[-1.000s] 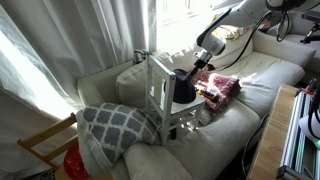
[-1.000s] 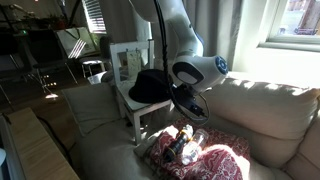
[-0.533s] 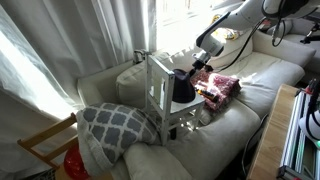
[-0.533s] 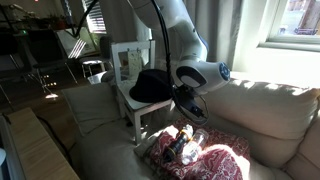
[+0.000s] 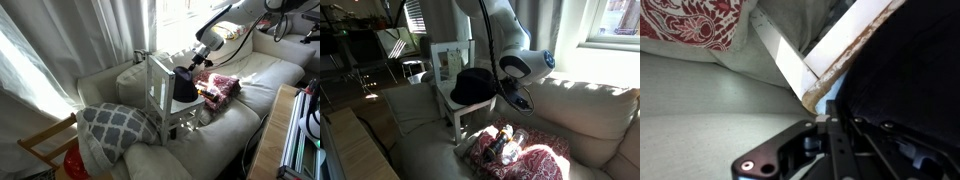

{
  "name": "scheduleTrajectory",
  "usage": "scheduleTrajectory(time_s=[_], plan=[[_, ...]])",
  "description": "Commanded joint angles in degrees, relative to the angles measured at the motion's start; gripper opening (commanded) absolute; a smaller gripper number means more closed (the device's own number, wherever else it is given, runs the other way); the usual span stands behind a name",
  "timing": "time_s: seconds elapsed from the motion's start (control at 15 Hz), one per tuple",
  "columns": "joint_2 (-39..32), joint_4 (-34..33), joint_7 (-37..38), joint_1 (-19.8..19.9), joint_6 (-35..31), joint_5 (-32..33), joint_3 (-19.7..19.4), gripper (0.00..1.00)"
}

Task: Place the black hat on the chair seat and then turn it upside down

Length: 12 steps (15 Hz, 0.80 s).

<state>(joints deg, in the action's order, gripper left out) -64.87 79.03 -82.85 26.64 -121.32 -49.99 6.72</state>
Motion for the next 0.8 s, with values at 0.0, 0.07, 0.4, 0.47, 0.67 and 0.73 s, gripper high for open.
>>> scheduleTrajectory(time_s=[0.0, 0.07, 0.4, 0.47, 0.67, 0.73], plan=[[6.16, 6.98, -1.75, -1.40, -0.97, 0.24, -1.26, 0.01], [8.41, 9.39, -2.30, -1.87, -1.53, 0.04, -1.22, 0.01], [21.15, 22.28, -1.61, -6.78, -10.69, -1.51, -1.95, 0.01], [23.29, 24.70, -1.33, -7.73, -13.12, -1.63, -1.90, 0.01], [30.37, 32.93, -1.23, -10.88, -23.83, -3.78, -0.96, 0.01], [32.55, 35.76, -1.16, -11.83, -27.78, -5.03, -0.51, 0.01]])
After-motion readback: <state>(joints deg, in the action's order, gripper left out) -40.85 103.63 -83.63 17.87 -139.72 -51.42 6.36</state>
